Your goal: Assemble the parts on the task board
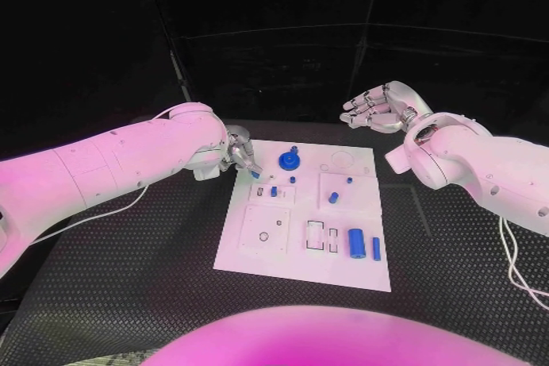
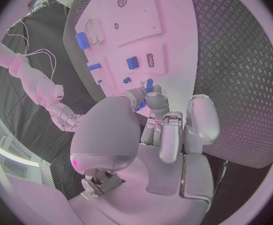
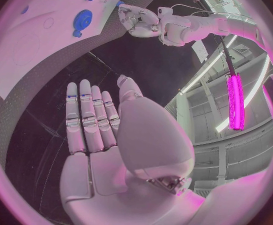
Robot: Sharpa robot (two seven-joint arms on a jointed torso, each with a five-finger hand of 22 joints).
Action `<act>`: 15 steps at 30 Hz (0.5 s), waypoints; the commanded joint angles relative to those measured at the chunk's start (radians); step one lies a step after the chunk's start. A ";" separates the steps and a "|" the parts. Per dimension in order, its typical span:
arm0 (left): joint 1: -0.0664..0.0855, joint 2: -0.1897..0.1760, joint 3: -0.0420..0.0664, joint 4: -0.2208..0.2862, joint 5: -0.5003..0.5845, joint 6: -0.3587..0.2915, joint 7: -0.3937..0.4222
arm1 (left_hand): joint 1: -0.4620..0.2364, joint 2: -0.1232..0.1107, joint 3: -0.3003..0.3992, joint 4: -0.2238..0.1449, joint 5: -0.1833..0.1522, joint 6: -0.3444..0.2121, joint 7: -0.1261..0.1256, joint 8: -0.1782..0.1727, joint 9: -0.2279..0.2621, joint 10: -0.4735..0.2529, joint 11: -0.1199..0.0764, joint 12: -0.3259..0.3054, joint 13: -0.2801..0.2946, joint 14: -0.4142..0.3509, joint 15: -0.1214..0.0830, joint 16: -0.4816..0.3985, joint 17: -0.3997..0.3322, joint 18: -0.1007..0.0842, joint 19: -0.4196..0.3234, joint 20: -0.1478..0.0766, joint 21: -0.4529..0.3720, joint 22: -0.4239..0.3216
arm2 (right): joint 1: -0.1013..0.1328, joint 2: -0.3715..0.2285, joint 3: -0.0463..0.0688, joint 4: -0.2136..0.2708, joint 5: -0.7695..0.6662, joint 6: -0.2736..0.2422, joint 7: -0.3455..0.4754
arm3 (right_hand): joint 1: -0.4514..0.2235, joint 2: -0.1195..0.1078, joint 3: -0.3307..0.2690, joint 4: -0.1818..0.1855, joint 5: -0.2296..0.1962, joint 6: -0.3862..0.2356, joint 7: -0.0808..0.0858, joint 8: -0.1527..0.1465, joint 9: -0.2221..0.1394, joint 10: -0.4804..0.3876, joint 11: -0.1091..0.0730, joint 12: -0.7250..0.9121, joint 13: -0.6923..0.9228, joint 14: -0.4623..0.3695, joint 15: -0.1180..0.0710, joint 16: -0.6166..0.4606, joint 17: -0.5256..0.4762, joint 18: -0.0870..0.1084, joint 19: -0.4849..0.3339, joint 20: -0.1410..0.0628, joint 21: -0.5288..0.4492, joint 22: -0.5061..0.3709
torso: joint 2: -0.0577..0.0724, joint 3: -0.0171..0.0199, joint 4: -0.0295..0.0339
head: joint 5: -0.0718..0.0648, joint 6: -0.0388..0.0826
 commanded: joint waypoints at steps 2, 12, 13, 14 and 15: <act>-0.017 -0.014 0.000 0.036 -0.023 -0.067 0.005 | 0.001 -0.008 0.148 -0.137 0.007 0.000 -0.007 0.009 0.004 0.011 -0.001 0.006 0.003 0.104 -0.009 0.006 0.263 -0.012 0.008 0.002 0.007 0.014 | 0.001 0.000 0.001 0.001 0.002 0.006 0.011 | 0.000 -0.001 0.004 0.000 0.006 -0.002 0.007 -0.004 -0.001 -0.008 0.001 -0.004 -0.001 -0.002 0.006 -0.003 -0.001 0.004 0.004 0.002 -0.005 -0.002 | 0.001 -0.0001 -0.0020 | 0.004 0.000; -0.049 -0.027 0.000 0.080 -0.043 -0.106 0.006 | -0.003 -0.012 0.155 -0.139 0.008 0.001 -0.008 0.012 0.006 0.014 -0.002 0.008 0.005 0.104 -0.010 0.006 0.263 -0.012 0.010 0.002 0.008 0.016 | 0.000 -0.001 0.001 0.001 0.002 0.007 0.012 | 0.000 -0.001 0.004 0.000 0.006 -0.002 0.007 -0.004 -0.001 -0.008 0.001 -0.004 -0.001 -0.002 0.006 -0.003 -0.001 0.004 0.004 0.002 -0.005 -0.002 | 0.002 0.0001 -0.0028 | 0.007 0.000; -0.051 -0.027 0.000 0.083 -0.046 -0.106 0.006 | -0.005 -0.015 0.160 -0.141 0.010 0.002 -0.008 0.014 0.007 0.016 -0.002 0.010 0.007 0.104 -0.010 0.006 0.263 -0.012 0.010 0.001 0.009 0.017 | 0.000 -0.001 0.001 0.001 0.002 0.007 0.012 | 0.000 -0.001 0.004 0.000 0.006 -0.002 0.007 -0.004 -0.001 -0.008 0.001 -0.004 -0.001 -0.002 0.006 -0.003 -0.001 0.004 0.004 0.002 -0.005 -0.002 | 0.002 -0.0004 -0.0029 | 0.008 0.000; -0.052 -0.027 0.000 0.085 -0.049 -0.106 0.006 | -0.005 -0.015 0.160 -0.141 0.010 0.002 -0.008 0.014 0.007 0.016 -0.002 0.010 0.007 0.104 -0.010 0.006 0.263 -0.012 0.010 0.001 0.009 0.017 | 0.000 -0.001 0.001 0.001 0.002 0.007 0.012 | 0.000 -0.001 0.004 0.000 0.006 -0.002 0.007 -0.004 -0.001 -0.008 0.001 -0.004 -0.001 -0.002 0.006 -0.003 -0.001 0.004 0.004 0.002 -0.005 -0.002 | 0.002 0.0000 -0.0031 | 0.009 0.000; -0.054 -0.027 0.000 0.088 -0.052 -0.105 0.005 | -0.005 -0.015 0.160 -0.141 0.010 0.002 -0.008 0.014 0.007 0.016 -0.002 0.010 0.007 0.104 -0.010 0.006 0.263 -0.012 0.010 0.001 0.009 0.017 | 0.000 -0.001 0.001 0.001 0.002 0.007 0.012 | 0.000 -0.001 0.004 0.000 0.006 -0.002 0.007 -0.004 -0.001 -0.008 0.001 -0.004 -0.001 -0.002 0.006 -0.003 -0.001 0.004 0.004 0.002 -0.005 -0.002 | 0.002 0.0002 -0.0030 | 0.009 0.000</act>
